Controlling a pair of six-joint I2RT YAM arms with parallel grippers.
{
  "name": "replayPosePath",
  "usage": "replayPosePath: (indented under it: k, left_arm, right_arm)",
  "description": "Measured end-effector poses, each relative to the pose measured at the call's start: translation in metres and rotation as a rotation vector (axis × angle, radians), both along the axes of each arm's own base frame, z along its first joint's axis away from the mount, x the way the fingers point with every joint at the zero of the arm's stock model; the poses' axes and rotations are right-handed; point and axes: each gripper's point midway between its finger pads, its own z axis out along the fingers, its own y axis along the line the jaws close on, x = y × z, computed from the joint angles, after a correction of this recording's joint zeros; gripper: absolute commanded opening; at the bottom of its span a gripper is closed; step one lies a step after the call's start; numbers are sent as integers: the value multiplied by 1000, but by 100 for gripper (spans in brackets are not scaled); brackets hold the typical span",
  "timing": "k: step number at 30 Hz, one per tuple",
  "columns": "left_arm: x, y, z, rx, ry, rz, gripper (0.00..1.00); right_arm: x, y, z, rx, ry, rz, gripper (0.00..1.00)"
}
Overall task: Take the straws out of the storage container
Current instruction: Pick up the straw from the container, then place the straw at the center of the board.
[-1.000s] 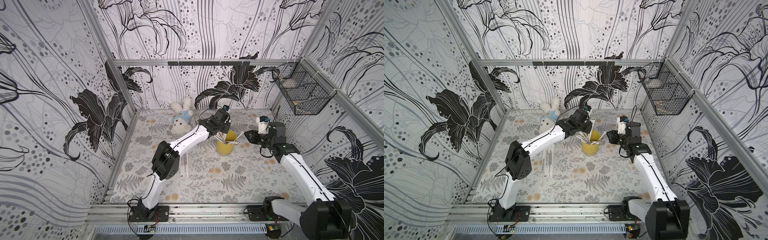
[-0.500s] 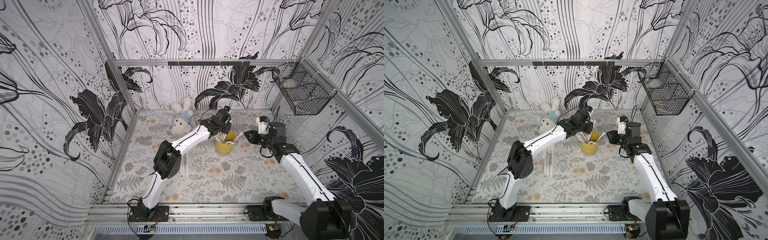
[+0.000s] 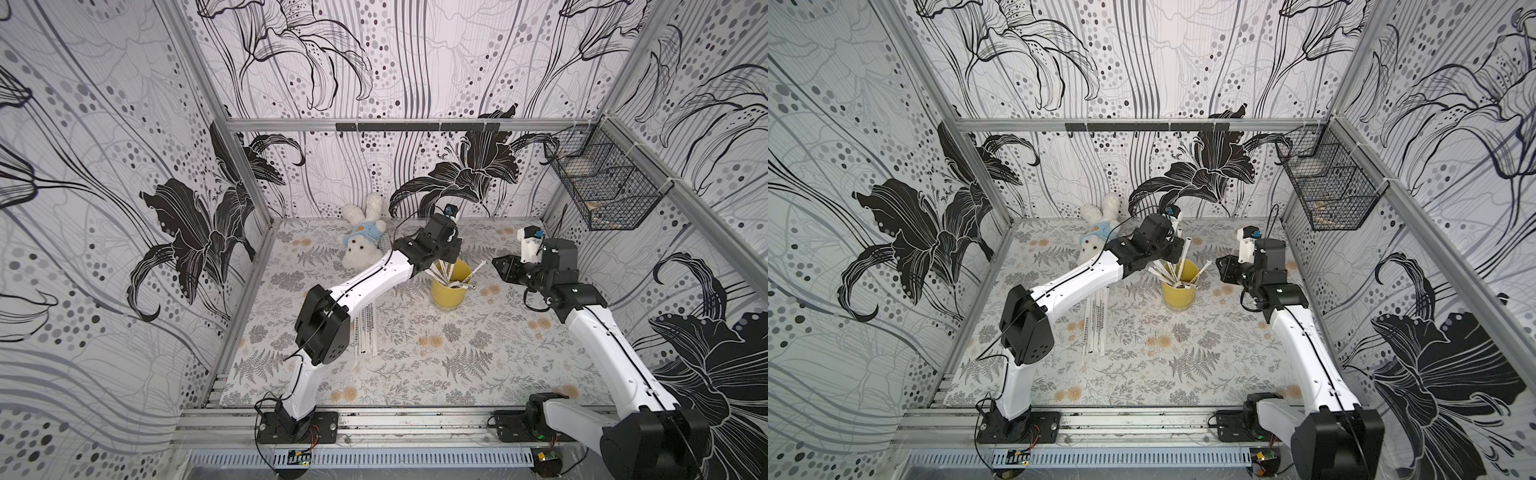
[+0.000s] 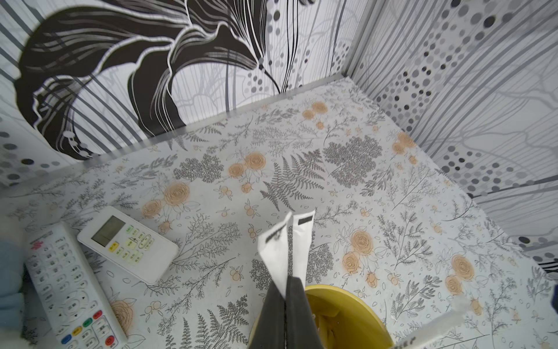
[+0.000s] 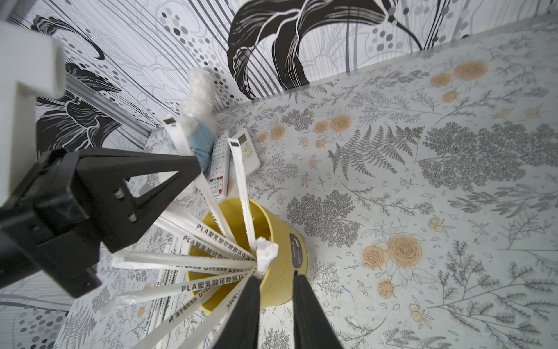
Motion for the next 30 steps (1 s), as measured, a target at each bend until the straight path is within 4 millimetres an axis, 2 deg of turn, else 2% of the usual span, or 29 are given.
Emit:
replayPosePath:
  k: [8, 13, 16, 21, 24, 28, 30]
  left_arm:
    - [-17, 7, 90, -108, -174, -5, 4]
    - [-28, 13, 127, -146, -259, -11, 3]
    - [-37, 26, 144, -151, -297, 4, 3]
    - [-62, 62, 177, -176, -362, 44, 2]
    - [-84, 89, 195, -204, -399, 70, 1]
    - [-110, 125, 206, -229, -422, 118, 0]
    - [-121, 144, 205, -235, -412, 143, 0]
  right_arm:
    - [-1, 8, 51, -9, -92, 10, 25]
    - [-5, 21, 79, -15, -144, 33, 25]
    - [-5, 34, 98, -16, -170, 64, 28]
    - [-8, 78, 133, -9, -232, 174, 31]
    - [-16, 111, 143, 1, -245, 269, 33]
    - [-23, 159, 145, 13, -236, 409, 35]
    - [-28, 184, 139, 25, -214, 485, 36]
